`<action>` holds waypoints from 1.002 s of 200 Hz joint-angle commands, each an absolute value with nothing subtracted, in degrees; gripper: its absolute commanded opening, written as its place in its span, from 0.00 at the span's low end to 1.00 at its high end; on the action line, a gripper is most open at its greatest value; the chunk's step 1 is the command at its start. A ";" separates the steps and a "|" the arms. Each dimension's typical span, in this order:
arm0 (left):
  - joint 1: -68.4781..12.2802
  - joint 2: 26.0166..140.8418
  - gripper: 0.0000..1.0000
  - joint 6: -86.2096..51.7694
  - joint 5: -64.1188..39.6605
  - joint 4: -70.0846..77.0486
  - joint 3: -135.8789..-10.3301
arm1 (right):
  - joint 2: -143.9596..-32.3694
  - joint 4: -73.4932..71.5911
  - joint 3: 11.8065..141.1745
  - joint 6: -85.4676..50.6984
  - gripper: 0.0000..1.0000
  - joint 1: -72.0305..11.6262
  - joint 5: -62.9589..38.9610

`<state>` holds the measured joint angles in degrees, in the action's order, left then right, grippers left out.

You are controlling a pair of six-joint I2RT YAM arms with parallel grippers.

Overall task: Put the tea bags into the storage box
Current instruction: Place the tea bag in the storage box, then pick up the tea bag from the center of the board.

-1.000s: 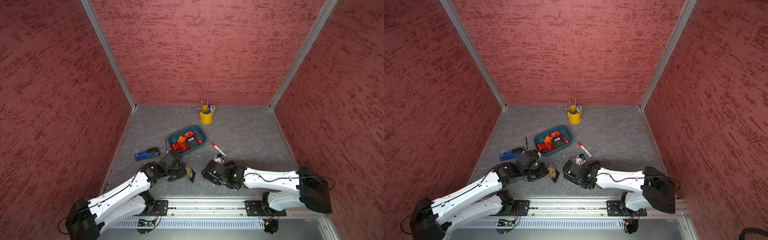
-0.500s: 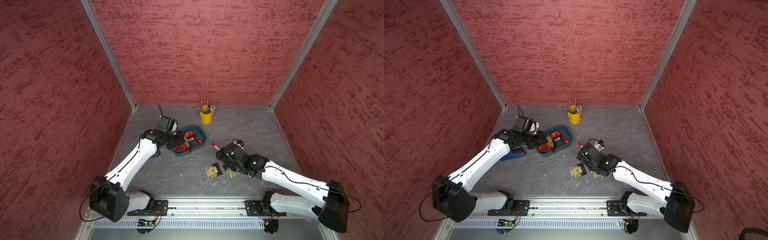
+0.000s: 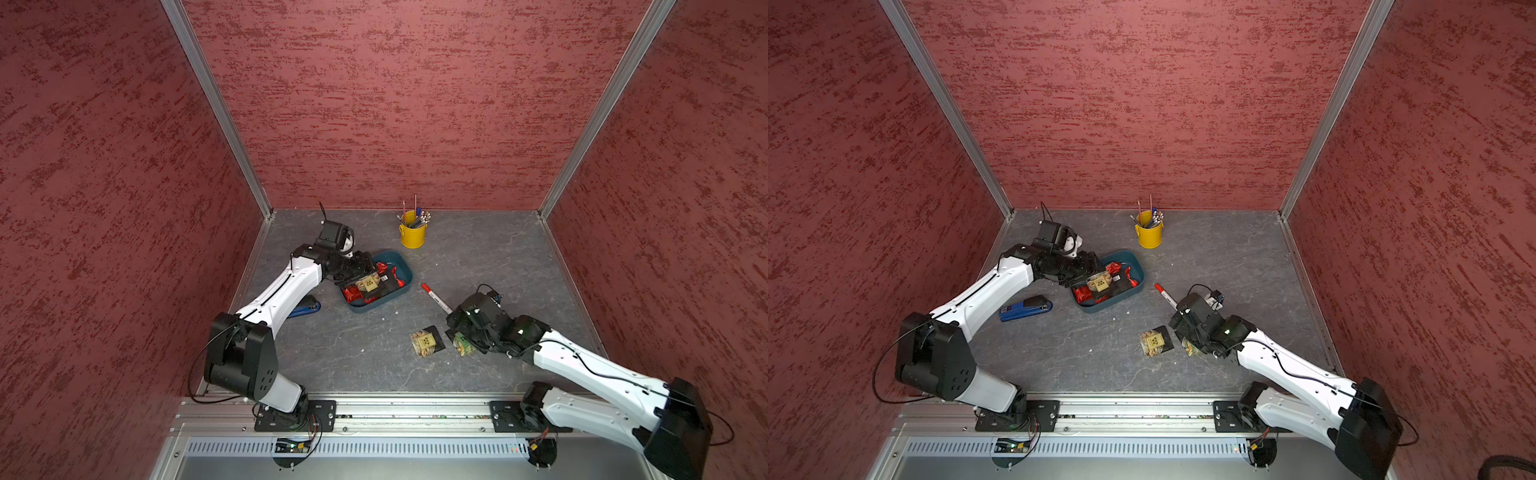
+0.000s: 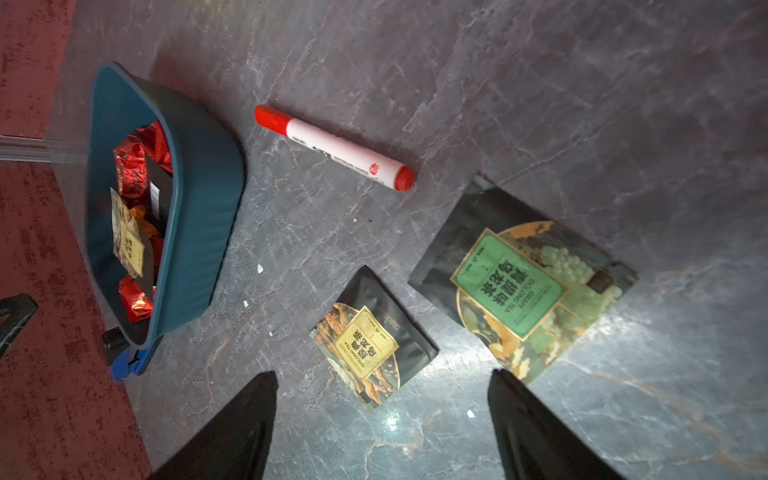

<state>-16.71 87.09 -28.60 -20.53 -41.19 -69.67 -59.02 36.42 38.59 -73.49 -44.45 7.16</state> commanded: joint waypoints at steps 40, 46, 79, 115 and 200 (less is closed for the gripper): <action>-17.16 81.19 0.94 -25.49 -17.08 -44.70 -72.33 | -59.25 34.06 36.62 -71.63 0.80 -42.44 0.65; -17.61 80.47 0.94 -25.67 -16.89 -44.98 -72.34 | -60.21 32.55 36.36 -71.42 0.77 -42.35 -0.50; -22.63 76.40 0.94 -28.65 -15.62 -44.68 -70.06 | -66.60 26.02 36.37 -70.15 0.62 -42.82 -4.53; -32.15 73.83 0.94 -35.28 -15.41 -31.91 -57.00 | -69.05 22.29 35.95 -70.13 0.23 -42.98 -4.61; -37.46 76.02 0.92 -39.80 -15.74 -24.11 -49.65 | -77.22 11.99 33.31 -72.41 0.00 -43.02 -6.64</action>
